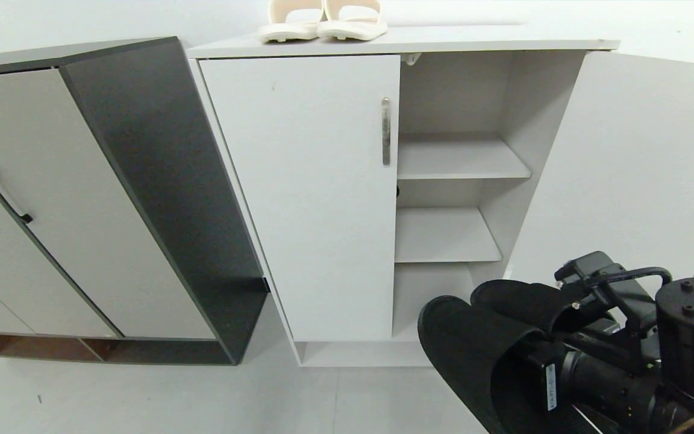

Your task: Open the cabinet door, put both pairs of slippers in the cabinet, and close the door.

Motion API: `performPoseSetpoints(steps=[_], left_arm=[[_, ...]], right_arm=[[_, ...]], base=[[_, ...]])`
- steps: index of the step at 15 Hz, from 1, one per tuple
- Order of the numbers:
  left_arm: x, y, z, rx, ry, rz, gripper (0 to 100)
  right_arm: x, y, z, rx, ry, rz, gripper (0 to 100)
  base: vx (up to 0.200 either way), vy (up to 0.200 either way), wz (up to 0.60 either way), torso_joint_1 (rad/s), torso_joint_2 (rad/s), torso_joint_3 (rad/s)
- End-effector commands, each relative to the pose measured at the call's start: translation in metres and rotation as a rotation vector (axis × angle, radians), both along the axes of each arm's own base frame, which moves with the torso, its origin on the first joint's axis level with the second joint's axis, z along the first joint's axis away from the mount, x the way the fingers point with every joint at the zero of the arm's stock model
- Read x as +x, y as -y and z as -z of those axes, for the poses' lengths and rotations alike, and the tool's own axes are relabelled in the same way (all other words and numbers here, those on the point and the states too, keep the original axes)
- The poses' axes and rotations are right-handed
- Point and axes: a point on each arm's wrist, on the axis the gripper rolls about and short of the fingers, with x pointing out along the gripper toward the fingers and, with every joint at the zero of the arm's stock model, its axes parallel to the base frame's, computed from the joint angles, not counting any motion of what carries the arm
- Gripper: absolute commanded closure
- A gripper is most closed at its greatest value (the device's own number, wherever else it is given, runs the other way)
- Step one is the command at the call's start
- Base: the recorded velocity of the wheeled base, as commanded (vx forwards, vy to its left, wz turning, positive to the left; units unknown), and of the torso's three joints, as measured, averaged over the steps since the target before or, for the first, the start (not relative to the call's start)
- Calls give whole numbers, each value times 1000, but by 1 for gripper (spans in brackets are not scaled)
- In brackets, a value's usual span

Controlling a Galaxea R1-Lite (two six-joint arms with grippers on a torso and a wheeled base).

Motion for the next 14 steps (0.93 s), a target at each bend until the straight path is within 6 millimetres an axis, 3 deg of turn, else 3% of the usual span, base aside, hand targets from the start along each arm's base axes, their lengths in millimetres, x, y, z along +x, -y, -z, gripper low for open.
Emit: performPoseSetpoints(steps=[1, 2, 5, 10, 14], left_arm=[[-8, 4, 27, 0, 8, 122, 100], [-8, 5, 28, 14, 5, 163, 100], [-12, 6, 32, 65, 13, 37, 100], [-15, 8, 33, 81, 54, 160, 100], [-15, 8, 33, 98, 55, 153, 100]], right_arm=[[0, -1, 1, -2, -1, -3, 100], [1, -1, 1, -3, -2, -2, 100], [0, -1, 3, -9, -7, -5, 100], [-2, -12, 7, -10, -6, -40, 100], [-3, -11, 8, -8, -4, -42, 100]], base=[[0, 0, 0, 0, 0, 0], [0, 0, 0, 0, 0, 0], [0, 0, 0, 0, 0, 0], [0, 0, 0, 0, 0, 0], [0, 0, 0, 0, 0, 0]])
